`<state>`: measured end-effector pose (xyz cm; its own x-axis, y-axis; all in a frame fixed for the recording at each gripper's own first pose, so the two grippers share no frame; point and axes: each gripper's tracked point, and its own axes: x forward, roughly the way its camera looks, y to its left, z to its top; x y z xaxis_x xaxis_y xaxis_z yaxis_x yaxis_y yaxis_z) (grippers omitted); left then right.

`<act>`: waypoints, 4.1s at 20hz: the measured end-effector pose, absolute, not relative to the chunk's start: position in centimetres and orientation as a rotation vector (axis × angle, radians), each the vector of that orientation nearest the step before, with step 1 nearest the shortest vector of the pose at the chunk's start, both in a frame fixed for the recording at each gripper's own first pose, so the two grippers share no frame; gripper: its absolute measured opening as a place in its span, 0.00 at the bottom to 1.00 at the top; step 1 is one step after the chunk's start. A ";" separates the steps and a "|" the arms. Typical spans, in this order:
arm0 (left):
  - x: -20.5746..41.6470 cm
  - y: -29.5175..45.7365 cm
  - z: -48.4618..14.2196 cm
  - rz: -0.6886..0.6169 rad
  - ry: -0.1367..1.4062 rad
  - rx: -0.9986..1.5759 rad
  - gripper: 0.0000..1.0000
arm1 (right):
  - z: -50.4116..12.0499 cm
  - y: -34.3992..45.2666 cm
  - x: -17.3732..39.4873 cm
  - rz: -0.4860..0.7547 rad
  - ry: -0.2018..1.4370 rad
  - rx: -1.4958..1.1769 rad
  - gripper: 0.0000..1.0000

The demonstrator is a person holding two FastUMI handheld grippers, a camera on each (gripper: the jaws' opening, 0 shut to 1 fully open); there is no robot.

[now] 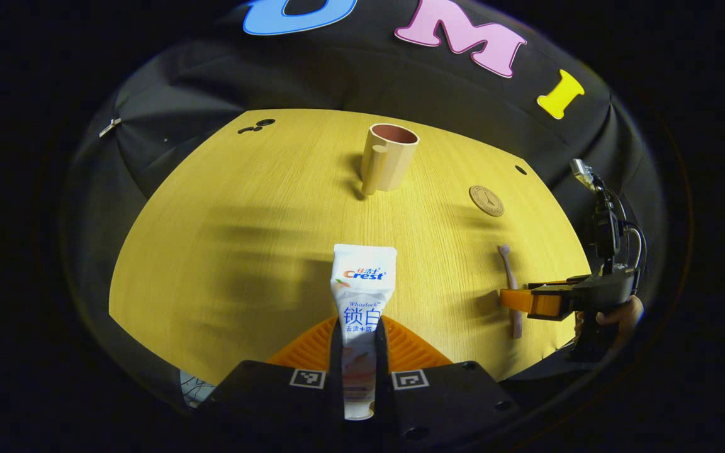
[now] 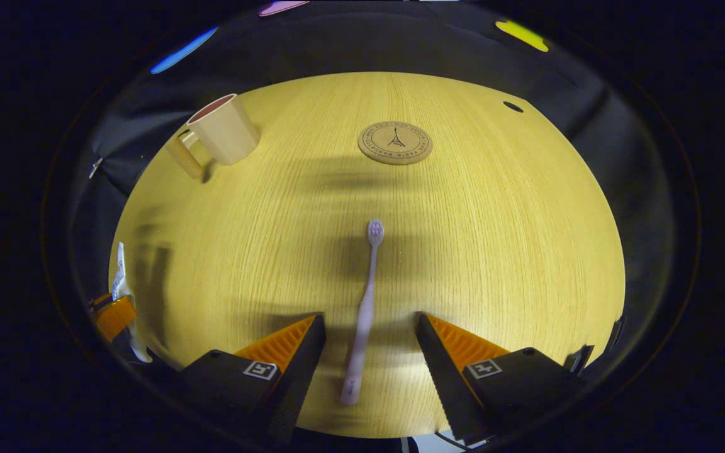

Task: Put the toothbrush and toothpaste on the desktop into the cup, then pick up the cup and place it on the coaster on the desktop.

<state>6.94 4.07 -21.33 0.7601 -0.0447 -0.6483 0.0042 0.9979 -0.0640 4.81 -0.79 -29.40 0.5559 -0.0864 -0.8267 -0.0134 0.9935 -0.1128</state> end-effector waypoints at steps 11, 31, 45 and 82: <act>7.3 5.3 -21.5 -0.040 0.698 -0.059 0.24 | -29.5 1.2 5.4 -0.035 1.076 -0.038 0.10; 14.3 4.9 -10.8 -0.126 0.492 -0.103 0.24 | -24.8 -2.6 3.5 0.008 0.946 0.012 0.07; 28.1 0.0 2.9 -0.336 0.124 -0.233 0.23 | -19.1 -3.9 3.7 0.011 0.856 0.173 0.07; 21.1 3.5 -5.5 -0.052 0.055 -0.104 0.98 | -10.7 3.1 13.6 0.318 0.620 0.181 0.07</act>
<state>21.11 3.47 -5.51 0.9972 -0.0545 -0.0519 0.0489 0.9933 -0.1049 13.64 3.13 -10.71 0.7672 0.3450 -0.5407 -0.2378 0.9359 0.2599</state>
